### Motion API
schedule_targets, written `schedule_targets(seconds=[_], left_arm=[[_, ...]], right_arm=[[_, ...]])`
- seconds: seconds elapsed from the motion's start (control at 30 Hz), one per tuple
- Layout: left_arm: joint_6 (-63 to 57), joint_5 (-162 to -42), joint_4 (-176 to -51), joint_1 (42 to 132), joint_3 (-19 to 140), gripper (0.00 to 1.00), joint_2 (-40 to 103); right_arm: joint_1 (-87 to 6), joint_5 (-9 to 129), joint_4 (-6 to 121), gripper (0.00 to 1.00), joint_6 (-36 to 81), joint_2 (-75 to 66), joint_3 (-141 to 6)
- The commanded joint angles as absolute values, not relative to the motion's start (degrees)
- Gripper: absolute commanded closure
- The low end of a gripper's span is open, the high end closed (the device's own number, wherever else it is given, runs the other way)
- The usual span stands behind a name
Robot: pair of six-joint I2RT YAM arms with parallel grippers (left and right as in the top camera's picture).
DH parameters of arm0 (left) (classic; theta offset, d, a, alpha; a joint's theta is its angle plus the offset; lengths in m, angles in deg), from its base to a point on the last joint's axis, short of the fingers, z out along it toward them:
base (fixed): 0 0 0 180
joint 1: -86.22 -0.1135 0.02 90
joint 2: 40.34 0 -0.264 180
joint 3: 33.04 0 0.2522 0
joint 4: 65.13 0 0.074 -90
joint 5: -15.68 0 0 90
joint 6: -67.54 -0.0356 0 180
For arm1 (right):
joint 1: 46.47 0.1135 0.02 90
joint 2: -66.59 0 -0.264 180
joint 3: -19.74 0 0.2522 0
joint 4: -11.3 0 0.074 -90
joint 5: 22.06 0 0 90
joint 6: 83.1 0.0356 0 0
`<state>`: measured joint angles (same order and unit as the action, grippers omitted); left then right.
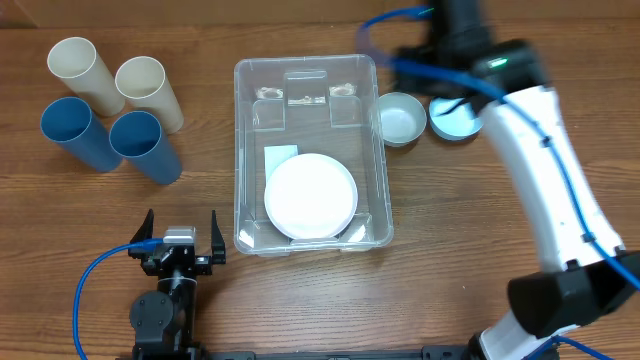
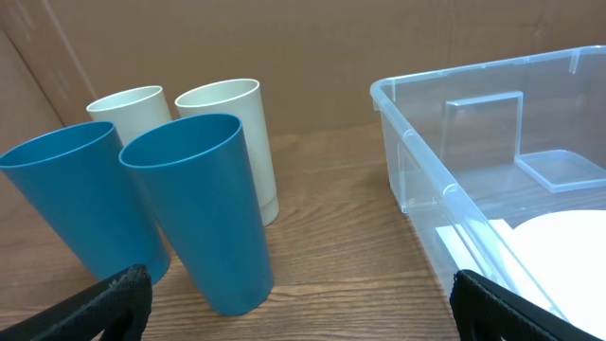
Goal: Pack container
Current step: 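Reach the right gripper to the pink bowl and grip its rim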
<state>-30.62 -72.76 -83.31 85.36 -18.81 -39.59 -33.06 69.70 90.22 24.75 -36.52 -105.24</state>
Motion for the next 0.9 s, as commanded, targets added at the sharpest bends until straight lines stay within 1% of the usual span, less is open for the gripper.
schedule_targets(seconds=[0.0,0.1,0.2,0.4,0.5,0.53,0.6,0.7,0.87], left_arm=[[-31.9,-72.9,-83.2,85.1,-19.0,0.0,-40.0],[-31.9,-72.9,-83.2,85.1,-19.0,0.0,-40.0],[-31.9,-72.9,-83.2,85.1,-19.0,0.0,-40.0],[-31.9,-72.9,-83.2,85.1,-19.0,0.0,-40.0],[-31.9,-72.9,-83.2,85.1,-19.0,0.0,-40.0],[-31.9,-72.9,-83.2,85.1,-19.0,0.0,-40.0],[-31.9,-72.9,-83.2,85.1,-19.0,0.0,-40.0],[-31.9,-72.9,-83.2,85.1,-19.0,0.0,-40.0],[-31.9,-72.9,-83.2,85.1,-19.0,0.0,-40.0]], right_arm=[[-45.3,71.1,88.8,0.38,31.0,-37.4,-105.5],[-53.5,68.7,86.4,0.37,31.2,-40.4,-105.5],[-58.3,68.6,84.3,0.36,32.3,-45.5,-105.5],[-60.8,68.3,79.6,0.36,32.3,-58.4,-105.5],[-61.3,68.7,77.5,0.38,34.6,-62.5,-105.5],[-61.6,68.9,77.3,0.41,35.9,-63.5,-105.5],[-62.5,68.9,76.7,0.43,37.4,-65.1,-105.5],[-63.1,69.0,76.8,0.49,37.6,-66.2,-105.3],[-63.2,69.6,77.6,0.65,38.9,-67.0,-105.3]])
